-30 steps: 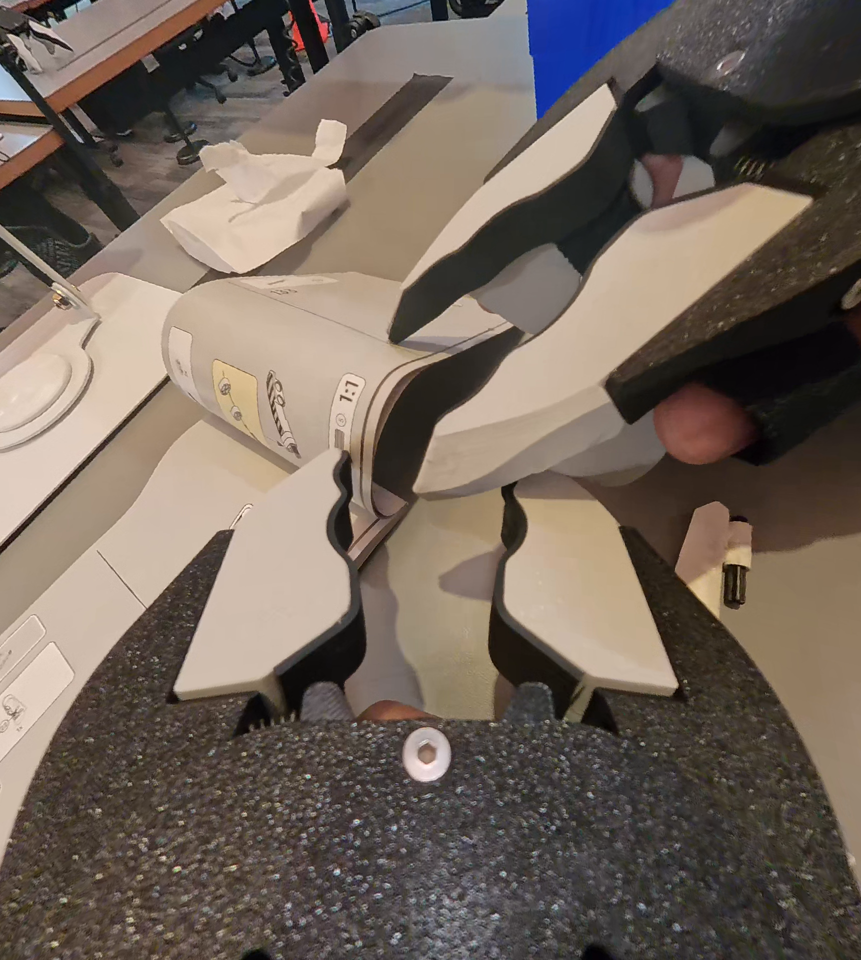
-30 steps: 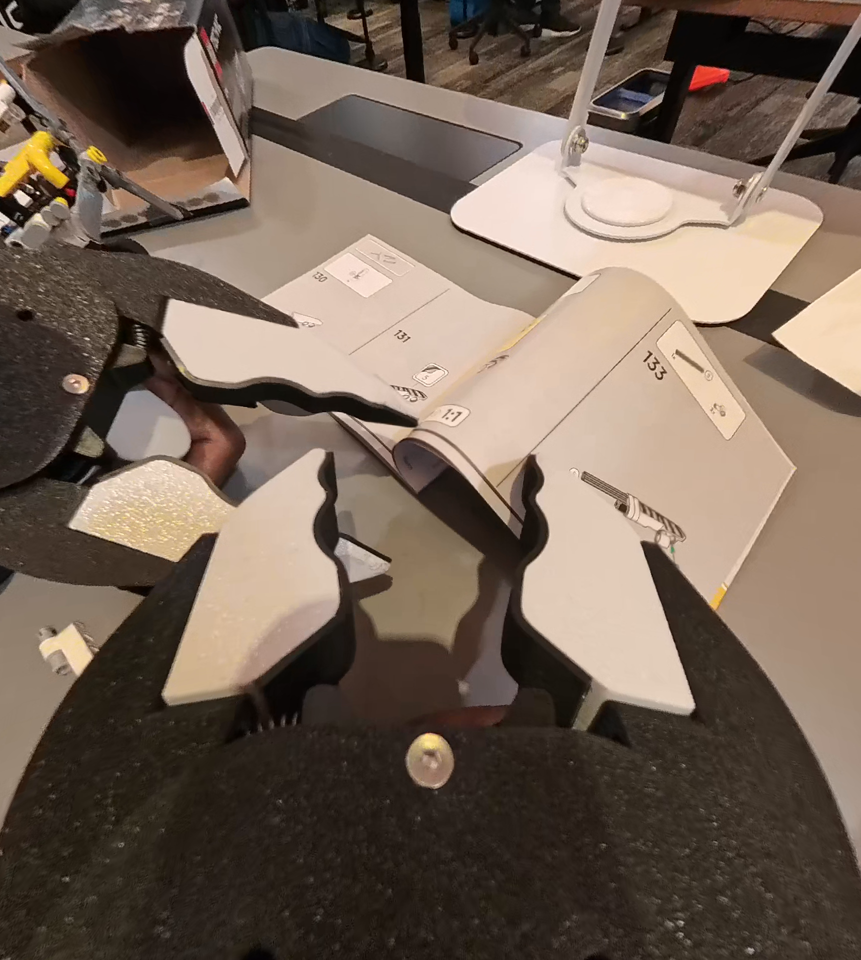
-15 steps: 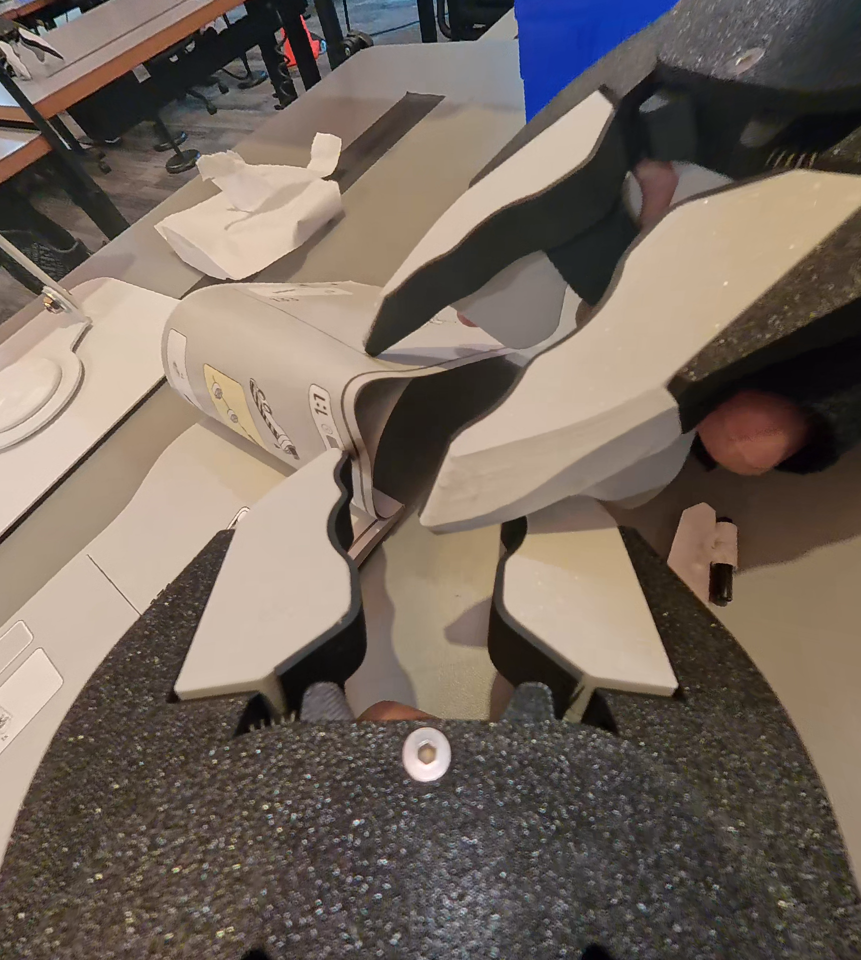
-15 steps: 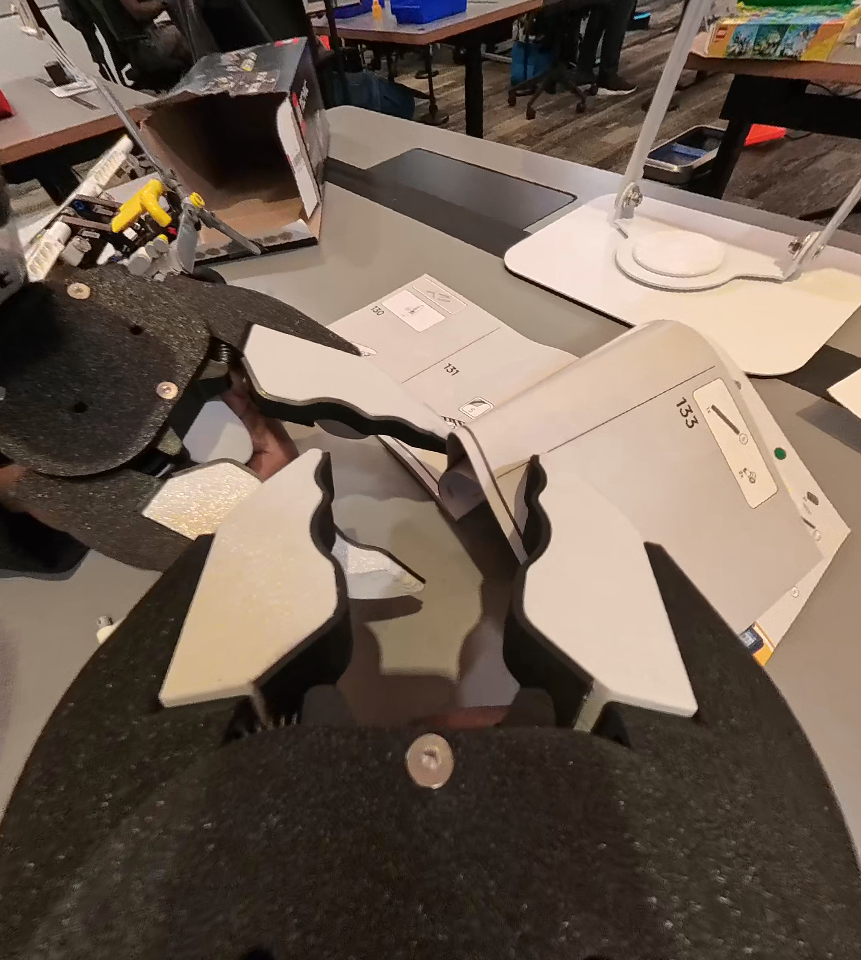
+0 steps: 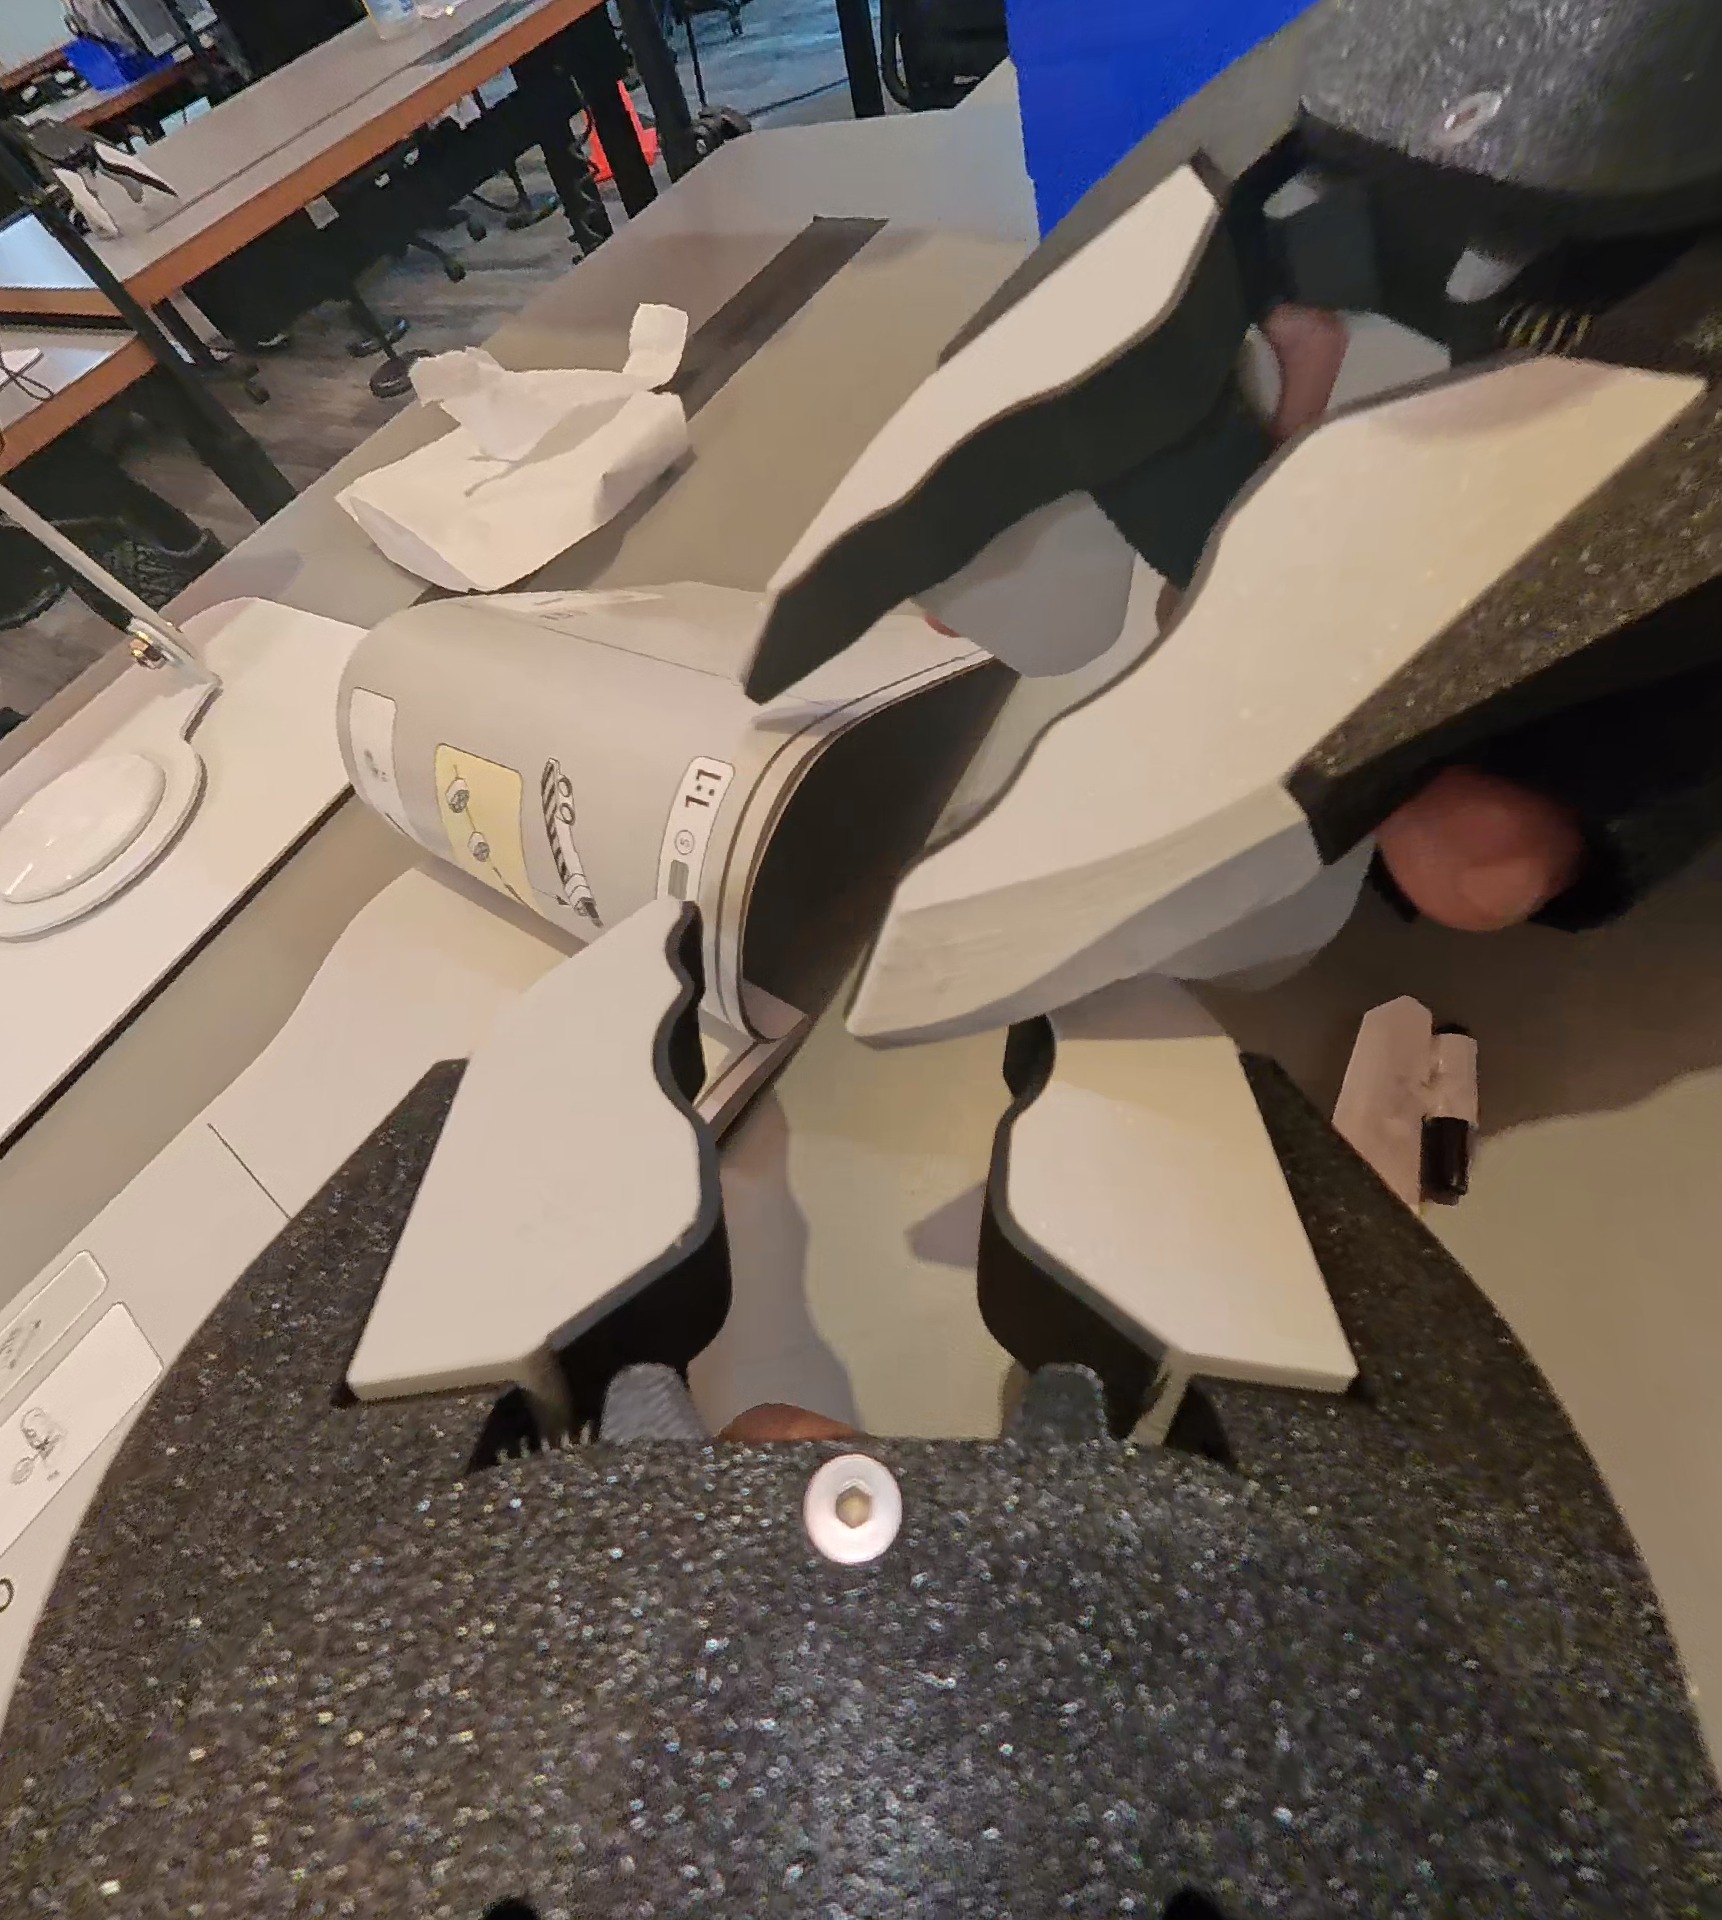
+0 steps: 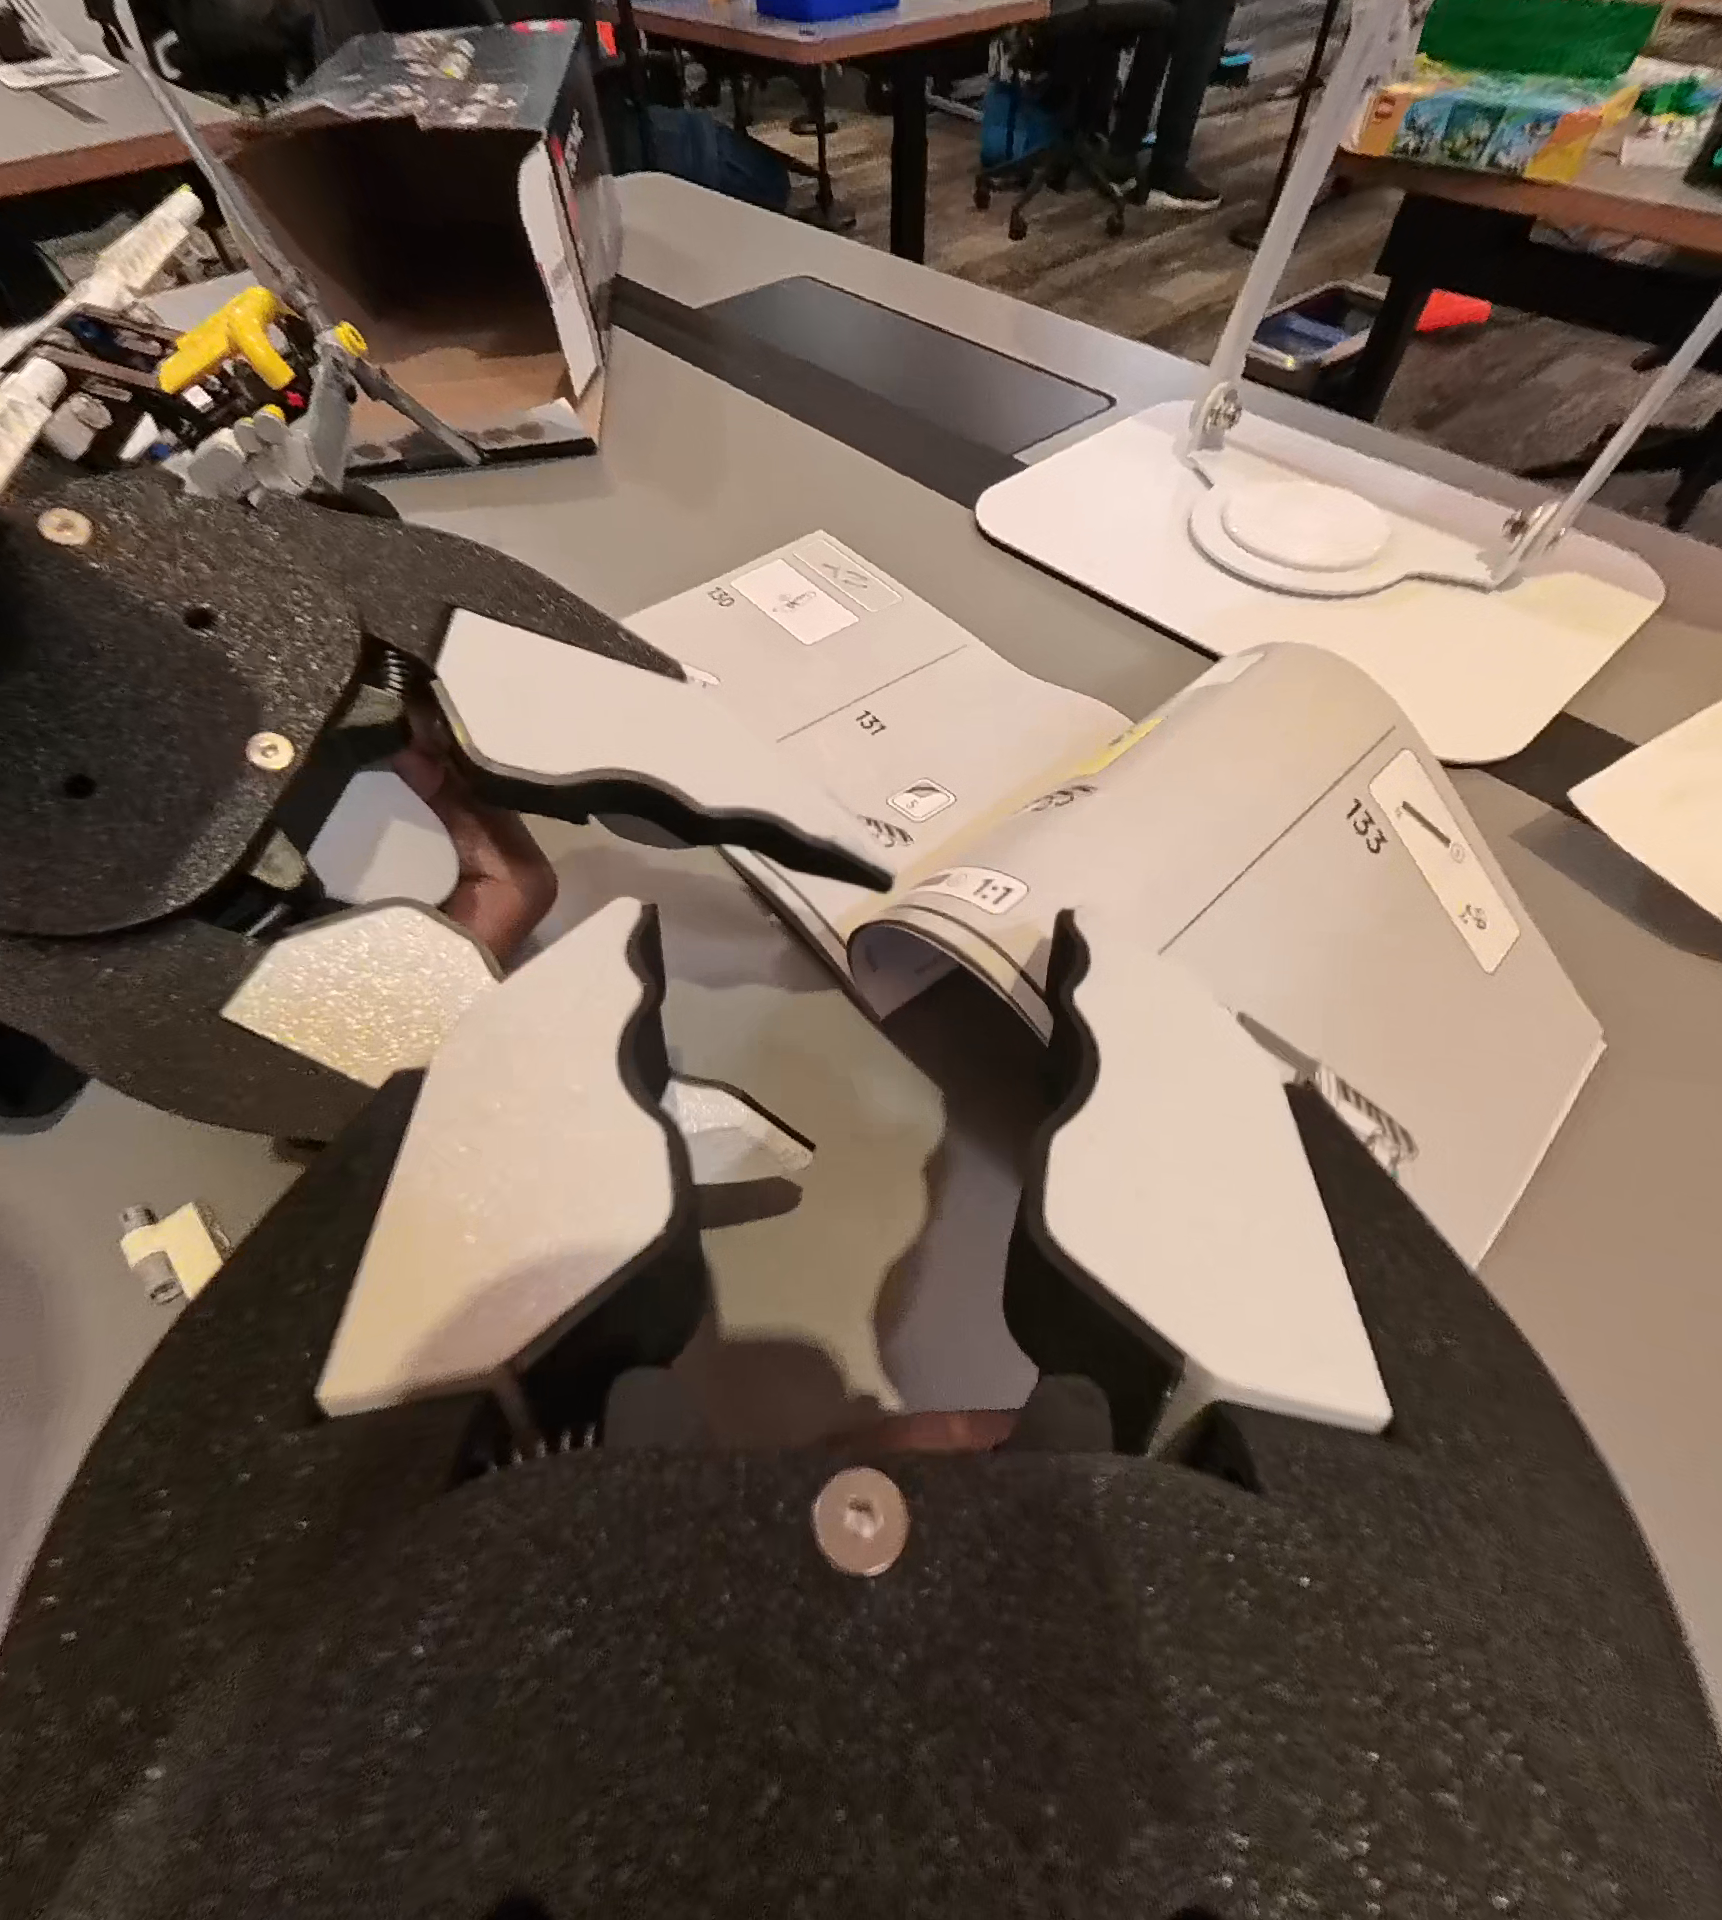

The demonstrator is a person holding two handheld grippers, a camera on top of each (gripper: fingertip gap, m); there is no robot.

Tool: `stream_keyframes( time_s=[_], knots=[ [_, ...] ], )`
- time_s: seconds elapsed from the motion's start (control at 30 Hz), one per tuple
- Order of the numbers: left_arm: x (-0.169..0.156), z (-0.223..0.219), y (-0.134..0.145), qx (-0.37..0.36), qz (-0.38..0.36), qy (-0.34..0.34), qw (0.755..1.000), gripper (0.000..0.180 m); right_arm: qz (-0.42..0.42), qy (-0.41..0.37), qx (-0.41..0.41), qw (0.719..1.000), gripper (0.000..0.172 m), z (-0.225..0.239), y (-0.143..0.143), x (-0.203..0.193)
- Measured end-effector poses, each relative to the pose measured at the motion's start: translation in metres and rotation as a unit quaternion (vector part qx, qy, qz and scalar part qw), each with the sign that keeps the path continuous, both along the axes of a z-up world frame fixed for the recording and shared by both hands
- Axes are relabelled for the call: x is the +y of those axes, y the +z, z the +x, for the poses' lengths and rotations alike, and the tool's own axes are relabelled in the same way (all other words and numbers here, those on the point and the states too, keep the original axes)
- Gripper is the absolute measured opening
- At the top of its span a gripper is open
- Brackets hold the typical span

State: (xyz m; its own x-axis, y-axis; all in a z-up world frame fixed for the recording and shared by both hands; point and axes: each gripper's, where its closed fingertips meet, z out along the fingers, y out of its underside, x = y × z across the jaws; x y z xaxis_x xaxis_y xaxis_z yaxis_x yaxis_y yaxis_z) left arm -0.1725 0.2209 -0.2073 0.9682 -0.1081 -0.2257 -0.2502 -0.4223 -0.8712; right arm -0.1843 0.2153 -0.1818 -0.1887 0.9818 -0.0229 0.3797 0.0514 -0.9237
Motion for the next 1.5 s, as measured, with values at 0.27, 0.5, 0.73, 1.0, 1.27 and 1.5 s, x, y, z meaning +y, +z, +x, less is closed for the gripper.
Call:
stream_keyframes(
  time_s=[0.27,0.5,0.73,1.0,1.27,1.5],
  knots=[
    [0.001,0.000,-0.005,-0.001,-0.019,0.000,1.000,0.057,-0.048,0.004,-0.024,0.999,0.077,0.001,-0.009,-0.002],
    [0.001,0.001,-0.004,-0.001,-0.016,-0.003,1.000,0.056,-0.060,0.027,-0.014,0.998,0.077,0.000,-0.003,-0.011],
    [0.000,-0.001,-0.002,0.001,-0.006,0.001,1.000,0.056,-0.065,0.043,-0.005,0.997,0.075,-0.002,0.002,-0.018],
    [-0.001,-0.004,0.005,-0.011,0.017,0.009,1.000,0.056,-0.089,0.058,0.002,0.994,0.072,-0.005,0.007,-0.022],
    [-0.010,-0.014,0.007,0.021,0.027,0.038,0.999,0.056,-0.068,0.057,-0.002,0.996,0.071,-0.008,0.003,-0.026],
    [-0.016,-0.027,0.009,0.040,0.037,0.073,0.996,0.054,-0.050,0.049,0.004,0.998,0.069,-0.010,0.004,-0.027]
  ],
)
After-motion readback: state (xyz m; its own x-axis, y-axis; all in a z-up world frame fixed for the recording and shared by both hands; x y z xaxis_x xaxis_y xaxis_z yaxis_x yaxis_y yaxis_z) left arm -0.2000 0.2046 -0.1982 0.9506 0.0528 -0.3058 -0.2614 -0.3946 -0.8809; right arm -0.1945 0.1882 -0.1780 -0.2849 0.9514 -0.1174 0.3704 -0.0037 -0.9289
